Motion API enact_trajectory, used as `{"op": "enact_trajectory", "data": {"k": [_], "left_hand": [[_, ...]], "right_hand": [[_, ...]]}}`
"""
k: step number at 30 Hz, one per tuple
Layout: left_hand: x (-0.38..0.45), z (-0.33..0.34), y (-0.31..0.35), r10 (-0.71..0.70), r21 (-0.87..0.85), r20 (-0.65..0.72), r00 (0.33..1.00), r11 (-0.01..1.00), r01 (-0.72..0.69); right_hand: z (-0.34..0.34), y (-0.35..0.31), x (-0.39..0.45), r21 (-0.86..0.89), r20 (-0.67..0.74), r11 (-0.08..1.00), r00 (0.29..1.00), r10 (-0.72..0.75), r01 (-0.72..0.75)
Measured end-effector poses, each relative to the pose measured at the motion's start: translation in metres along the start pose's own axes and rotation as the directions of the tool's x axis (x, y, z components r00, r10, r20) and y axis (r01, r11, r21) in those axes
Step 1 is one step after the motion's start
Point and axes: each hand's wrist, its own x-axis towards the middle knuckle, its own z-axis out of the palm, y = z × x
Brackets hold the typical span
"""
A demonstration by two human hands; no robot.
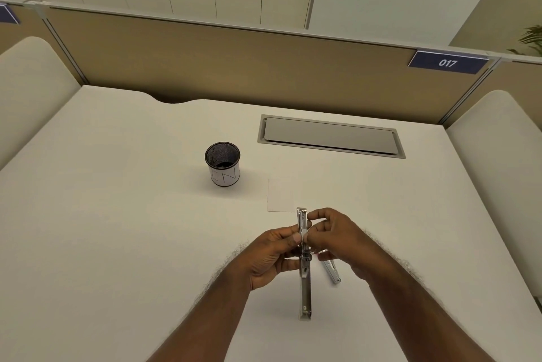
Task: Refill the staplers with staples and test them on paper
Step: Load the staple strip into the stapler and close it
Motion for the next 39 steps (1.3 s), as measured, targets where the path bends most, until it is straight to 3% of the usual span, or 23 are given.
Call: {"op": "enact_trajectory", "data": {"k": [9,18,23,28,34,37,39], "left_hand": [[-0.001,0.003,-0.003,-0.021,-0.002,0.030,0.999,1.000,0.021],[0.000,0.002,-0.002,0.019,-0.063,-0.046,0.999,0.998,-0.022],[0.001,0.000,0.001,0.059,-0.061,-0.080,0.995,0.996,-0.064],[0.002,0.001,0.000,0.058,-0.087,-0.090,0.994,0.994,-0.066],[0.003,0.003,0.000,0.048,-0.066,-0.100,0.994,0.996,-0.055],[0.003,0.005,-0.002,0.034,-0.047,-0.081,0.996,0.998,-0.038],[0.002,0.006,-0.003,0.033,-0.043,-0.056,0.998,0.998,-0.035]], "right_hand": [[0.008,0.000,-0.001,-0.080,-0.260,0.993,0.960,-0.106,0.088],[-0.001,0.001,-0.016,-0.095,-0.245,0.959,0.927,-0.283,0.267],[-0.002,0.009,-0.029,-0.290,-0.072,0.851,0.877,-0.475,0.438],[-0.001,0.015,-0.027,-0.483,-0.077,0.720,0.794,-0.602,0.499],[0.001,0.017,-0.029,-0.712,-0.047,0.482,0.650,-0.759,0.511],[0.003,0.015,-0.027,-0.772,-0.043,0.430,0.636,-0.771,0.469],[0.005,0.013,-0.024,-0.789,-0.057,0.444,0.668,-0.742,0.425]]}}
